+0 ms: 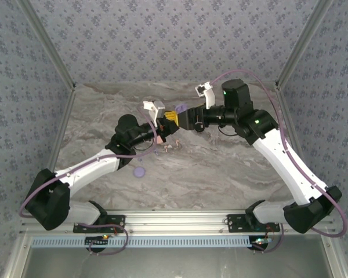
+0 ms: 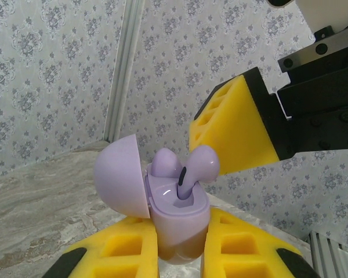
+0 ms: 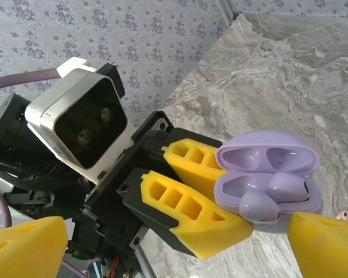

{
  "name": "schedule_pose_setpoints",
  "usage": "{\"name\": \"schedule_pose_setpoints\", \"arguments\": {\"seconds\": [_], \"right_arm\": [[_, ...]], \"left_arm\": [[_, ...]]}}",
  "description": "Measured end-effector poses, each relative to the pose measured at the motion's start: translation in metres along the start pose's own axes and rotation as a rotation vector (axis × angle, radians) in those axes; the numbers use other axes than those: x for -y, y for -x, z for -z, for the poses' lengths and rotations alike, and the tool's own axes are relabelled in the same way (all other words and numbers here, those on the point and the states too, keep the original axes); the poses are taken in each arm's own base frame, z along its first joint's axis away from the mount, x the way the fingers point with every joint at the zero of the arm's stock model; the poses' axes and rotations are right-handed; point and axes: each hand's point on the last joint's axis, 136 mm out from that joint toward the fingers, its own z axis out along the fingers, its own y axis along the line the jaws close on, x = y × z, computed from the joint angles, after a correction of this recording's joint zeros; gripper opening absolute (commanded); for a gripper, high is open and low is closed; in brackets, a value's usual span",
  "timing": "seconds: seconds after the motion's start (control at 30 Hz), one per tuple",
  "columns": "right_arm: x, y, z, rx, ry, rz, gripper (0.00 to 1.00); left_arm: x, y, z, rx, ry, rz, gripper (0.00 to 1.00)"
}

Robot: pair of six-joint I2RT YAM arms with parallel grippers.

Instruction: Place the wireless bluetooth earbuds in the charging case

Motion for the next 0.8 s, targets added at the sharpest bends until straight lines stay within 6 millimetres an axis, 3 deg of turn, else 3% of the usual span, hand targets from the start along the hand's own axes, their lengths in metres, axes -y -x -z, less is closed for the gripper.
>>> {"name": "schedule_pose_setpoints", "arguments": {"seconds": [0.8], "right_arm": [[-0.0025, -0.0043, -0.0052, -0.025, 0.007, 0.005, 0.94]], "left_arm": [[-0.0004, -0.0003, 0.0, -0.001, 0.002, 0.001, 0.0]]}}
